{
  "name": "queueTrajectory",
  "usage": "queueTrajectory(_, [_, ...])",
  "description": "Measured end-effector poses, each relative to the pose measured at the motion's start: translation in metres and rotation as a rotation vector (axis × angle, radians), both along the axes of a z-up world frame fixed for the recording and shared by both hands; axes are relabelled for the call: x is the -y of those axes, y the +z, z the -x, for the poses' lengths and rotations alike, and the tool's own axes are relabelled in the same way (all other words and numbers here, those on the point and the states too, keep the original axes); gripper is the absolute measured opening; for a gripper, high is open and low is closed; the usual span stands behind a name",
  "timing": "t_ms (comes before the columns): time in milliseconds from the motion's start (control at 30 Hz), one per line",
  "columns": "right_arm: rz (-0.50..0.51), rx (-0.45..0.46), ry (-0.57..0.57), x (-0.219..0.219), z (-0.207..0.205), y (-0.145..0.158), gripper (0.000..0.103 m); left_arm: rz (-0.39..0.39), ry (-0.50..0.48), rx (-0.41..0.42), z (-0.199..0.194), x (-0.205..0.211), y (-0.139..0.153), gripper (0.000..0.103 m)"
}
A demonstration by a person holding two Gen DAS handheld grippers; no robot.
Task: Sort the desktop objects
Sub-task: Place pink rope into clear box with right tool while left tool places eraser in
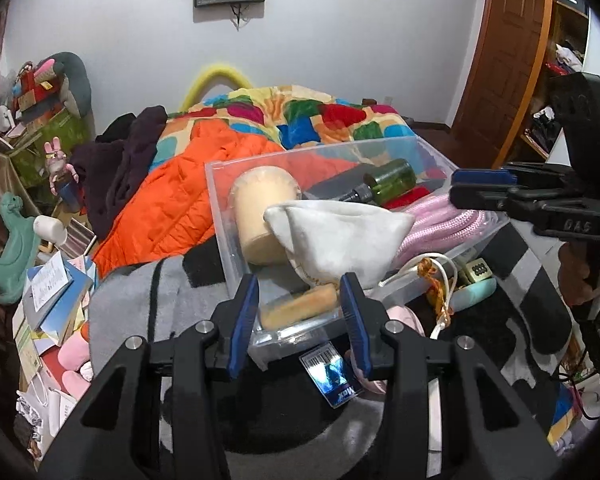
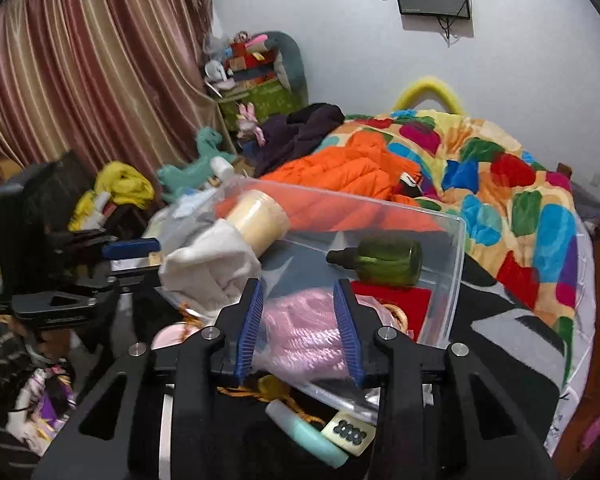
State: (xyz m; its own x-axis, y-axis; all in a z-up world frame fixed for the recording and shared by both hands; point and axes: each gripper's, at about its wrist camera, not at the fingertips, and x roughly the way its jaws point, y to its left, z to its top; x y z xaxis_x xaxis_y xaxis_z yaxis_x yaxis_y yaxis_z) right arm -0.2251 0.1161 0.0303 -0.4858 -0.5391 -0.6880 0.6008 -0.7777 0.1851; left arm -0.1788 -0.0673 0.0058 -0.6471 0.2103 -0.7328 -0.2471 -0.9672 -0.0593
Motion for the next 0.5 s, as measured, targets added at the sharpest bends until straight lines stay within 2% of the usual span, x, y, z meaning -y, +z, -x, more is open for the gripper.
queueTrajectory(133, [-0.026,-0.021,0.010,0.003,-0.013,-0.002,0.033,-0.011,0.005,0.005,0.000,-0.001,0.000,0.046])
queueTrajectory(300, [-0.051,-0.077,0.023,0.005,-0.032,0.011,0.035,-0.010,0.007,0.008,-0.003,-0.002,0.002,0.046])
queueTrajectory(500, [-0.045,-0.145,0.000,-0.003,-0.053,0.028,0.047,-0.022,-0.010,-0.019,-0.021,-0.005,0.016,0.047])
